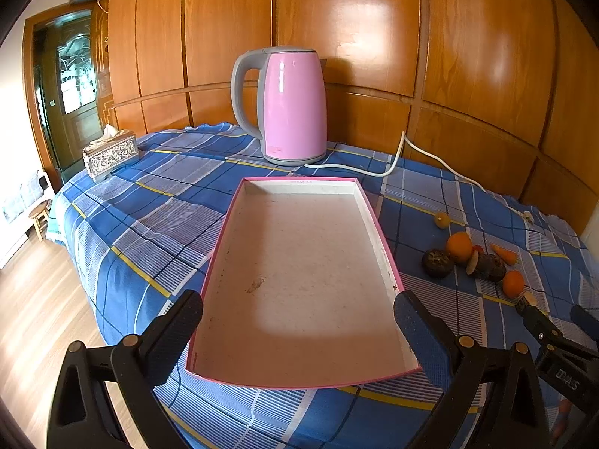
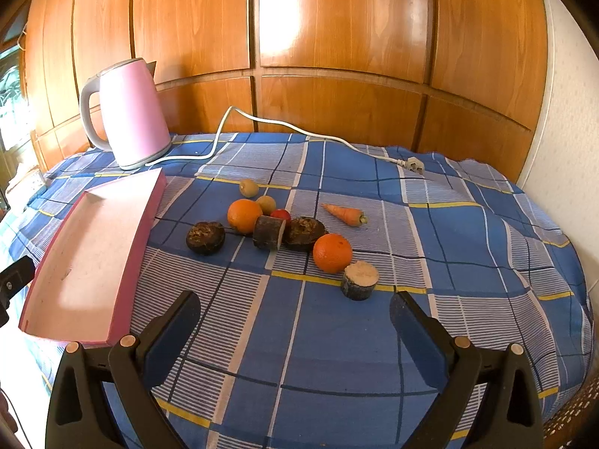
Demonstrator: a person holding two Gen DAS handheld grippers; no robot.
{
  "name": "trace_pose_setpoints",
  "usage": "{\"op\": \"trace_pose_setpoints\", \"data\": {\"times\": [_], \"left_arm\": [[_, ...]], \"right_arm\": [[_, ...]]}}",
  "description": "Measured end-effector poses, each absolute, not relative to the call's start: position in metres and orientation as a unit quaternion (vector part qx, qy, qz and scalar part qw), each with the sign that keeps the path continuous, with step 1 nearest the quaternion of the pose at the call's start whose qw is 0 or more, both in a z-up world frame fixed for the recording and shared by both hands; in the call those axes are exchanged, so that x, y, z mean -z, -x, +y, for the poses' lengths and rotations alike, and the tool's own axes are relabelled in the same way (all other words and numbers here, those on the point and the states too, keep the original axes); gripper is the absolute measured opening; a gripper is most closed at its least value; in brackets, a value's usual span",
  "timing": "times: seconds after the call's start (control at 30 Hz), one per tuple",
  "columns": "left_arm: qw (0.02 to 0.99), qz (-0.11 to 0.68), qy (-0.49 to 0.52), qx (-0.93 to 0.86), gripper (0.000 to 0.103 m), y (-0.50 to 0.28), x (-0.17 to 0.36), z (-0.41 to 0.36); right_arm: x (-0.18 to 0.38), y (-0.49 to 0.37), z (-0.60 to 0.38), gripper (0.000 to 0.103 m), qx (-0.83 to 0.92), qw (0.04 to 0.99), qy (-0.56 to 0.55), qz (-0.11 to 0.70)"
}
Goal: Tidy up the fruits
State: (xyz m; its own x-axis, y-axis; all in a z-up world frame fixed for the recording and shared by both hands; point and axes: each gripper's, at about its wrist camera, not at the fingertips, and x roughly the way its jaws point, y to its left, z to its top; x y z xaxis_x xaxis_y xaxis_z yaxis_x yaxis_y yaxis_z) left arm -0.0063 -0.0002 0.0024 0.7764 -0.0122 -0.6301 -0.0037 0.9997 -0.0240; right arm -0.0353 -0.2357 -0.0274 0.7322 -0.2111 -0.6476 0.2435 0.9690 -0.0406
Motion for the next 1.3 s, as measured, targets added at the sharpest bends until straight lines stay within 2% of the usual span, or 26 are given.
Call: {"op": "trace_pose_setpoints", "data": {"times": [1.17, 1.3], "left_arm": [[0.936, 0.35, -0.009, 0.042, 0.103, 0.002, -0.002, -0.022], [0.929, 0.359, 0.017, 0.091, 0.103, -0.001, -0.001, -0.023]], "right_arm": [[0.027, 0.038, -0.256, 0.103, 0.14, 0.929, -0.042, 0.34], [0.028, 0.038, -0.263, 0.103, 0.148, 0.927, -0.045, 0.341]]}}
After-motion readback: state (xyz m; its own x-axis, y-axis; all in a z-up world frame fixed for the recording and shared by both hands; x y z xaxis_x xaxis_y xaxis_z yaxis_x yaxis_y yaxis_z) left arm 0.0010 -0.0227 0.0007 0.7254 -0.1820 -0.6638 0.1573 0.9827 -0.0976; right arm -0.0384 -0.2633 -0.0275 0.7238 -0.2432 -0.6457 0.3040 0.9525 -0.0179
